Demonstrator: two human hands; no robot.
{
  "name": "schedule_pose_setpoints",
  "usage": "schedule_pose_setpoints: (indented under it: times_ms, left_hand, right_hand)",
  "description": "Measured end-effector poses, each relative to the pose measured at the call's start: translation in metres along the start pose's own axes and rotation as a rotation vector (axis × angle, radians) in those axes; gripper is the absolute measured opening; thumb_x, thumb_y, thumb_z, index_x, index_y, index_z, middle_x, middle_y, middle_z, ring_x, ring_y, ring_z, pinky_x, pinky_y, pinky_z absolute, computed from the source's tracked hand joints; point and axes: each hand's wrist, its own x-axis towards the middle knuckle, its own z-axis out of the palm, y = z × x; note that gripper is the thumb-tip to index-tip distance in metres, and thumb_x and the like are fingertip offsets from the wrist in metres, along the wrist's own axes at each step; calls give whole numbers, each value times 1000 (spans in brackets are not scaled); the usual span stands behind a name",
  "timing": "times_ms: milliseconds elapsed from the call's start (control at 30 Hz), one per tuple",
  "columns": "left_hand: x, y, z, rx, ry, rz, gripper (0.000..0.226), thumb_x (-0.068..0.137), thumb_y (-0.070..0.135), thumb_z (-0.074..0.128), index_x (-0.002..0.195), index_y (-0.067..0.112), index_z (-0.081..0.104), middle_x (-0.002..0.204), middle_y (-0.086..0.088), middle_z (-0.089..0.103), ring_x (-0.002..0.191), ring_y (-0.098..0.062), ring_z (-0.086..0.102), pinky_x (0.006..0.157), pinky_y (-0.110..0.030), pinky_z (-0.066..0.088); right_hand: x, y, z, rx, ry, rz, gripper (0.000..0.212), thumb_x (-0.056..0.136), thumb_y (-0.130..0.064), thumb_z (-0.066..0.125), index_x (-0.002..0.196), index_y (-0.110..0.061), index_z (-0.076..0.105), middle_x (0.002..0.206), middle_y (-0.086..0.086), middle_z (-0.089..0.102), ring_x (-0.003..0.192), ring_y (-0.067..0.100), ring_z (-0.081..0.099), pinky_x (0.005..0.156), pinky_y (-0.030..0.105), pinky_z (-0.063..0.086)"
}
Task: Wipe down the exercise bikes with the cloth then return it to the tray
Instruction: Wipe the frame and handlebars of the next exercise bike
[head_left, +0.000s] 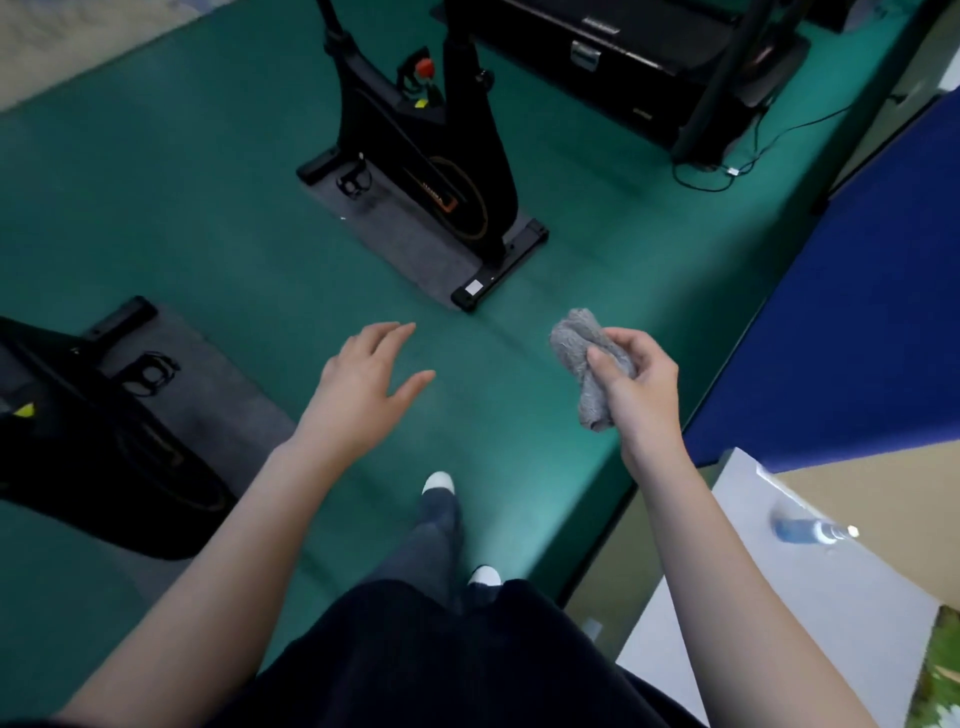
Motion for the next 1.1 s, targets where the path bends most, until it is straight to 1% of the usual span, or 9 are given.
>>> schedule_pose_setpoints:
  times_ms: [67, 167, 333, 533, 633, 733, 867, 1033, 1100]
  left_hand:
    - [16, -4, 1, -2, -1, -13, 59, 91, 41, 54, 142, 15, 39, 142, -4, 41, 130, -24, 38, 105, -43, 32]
    - [45, -16, -1, -7, 1, -37, 59, 92, 42, 53, 142, 16, 38, 143, -3, 40, 130, -24, 37, 106, -43, 31]
    - [101, -49, -12, -29, 18, -129, 59, 93, 43, 51, 143, 15, 37, 144, -4, 39, 131, -24, 36, 108, -43, 31]
    - [165, -88, -38, -38, 35, -190, 59, 93, 41, 53, 143, 14, 37, 143, -5, 40, 131, -25, 37, 106, -44, 33]
    - [186, -104, -51, -46, 68, -244, 59, 92, 42, 52, 143, 14, 38, 143, -5, 41, 130, -25, 37, 106, -44, 33]
    - [199, -120, -60, -77, 108, -325, 59, 92, 43, 52, 142, 15, 38, 142, -4, 41, 130, -24, 37, 106, -43, 33]
    - [215, -146, -71, -89, 143, -460, 59, 92, 44, 51, 143, 16, 37, 143, -2, 40, 131, -22, 36, 106, -43, 31]
    - [250, -176, -88, -102, 240, -655, 60, 93, 45, 50, 144, 17, 35, 145, -2, 37, 133, -22, 33, 107, -45, 30]
    - [268, -183, -97, -113, 282, -719, 61, 93, 44, 49, 145, 16, 34, 145, -2, 37, 134, -22, 32, 109, -45, 31]
  right_hand:
    - [20, -3, 11, 6, -15, 1, 16, 89, -2, 62, 97, -15, 59, 91, -4, 64, 85, 13, 59, 80, 28, 48]
    - [54, -8, 34, 11, -39, -7, 17, 88, -2, 62, 95, -17, 59, 94, 0, 64, 86, 14, 60, 82, 30, 49]
    - [114, -24, 86, -22, -135, -6, 21, 88, -2, 62, 90, -23, 59, 95, 3, 64, 84, 15, 59, 80, 31, 48]
    - [177, -51, 156, -47, -232, -25, 24, 88, -2, 63, 88, -26, 59, 89, -7, 65, 84, 13, 61, 82, 33, 50]
    - [204, -62, 189, -72, -311, -33, 21, 88, -3, 63, 92, -23, 60, 93, -4, 66, 86, 12, 62, 84, 33, 50]
    - [234, -74, 223, -90, -400, -44, 18, 87, -3, 63, 97, -18, 61, 100, 5, 67, 92, 17, 63, 87, 36, 50]
    - [273, -91, 275, -112, -520, -88, 17, 87, -3, 64, 98, -16, 62, 102, 9, 68, 95, 20, 63, 88, 36, 50]
    - [326, -114, 346, -102, -703, -146, 22, 87, -2, 63, 90, -24, 61, 92, 1, 66, 87, 14, 62, 84, 32, 50]
    - [349, -127, 373, -104, -767, -168, 19, 87, -3, 63, 93, -21, 62, 92, 0, 67, 86, 12, 62, 82, 30, 50]
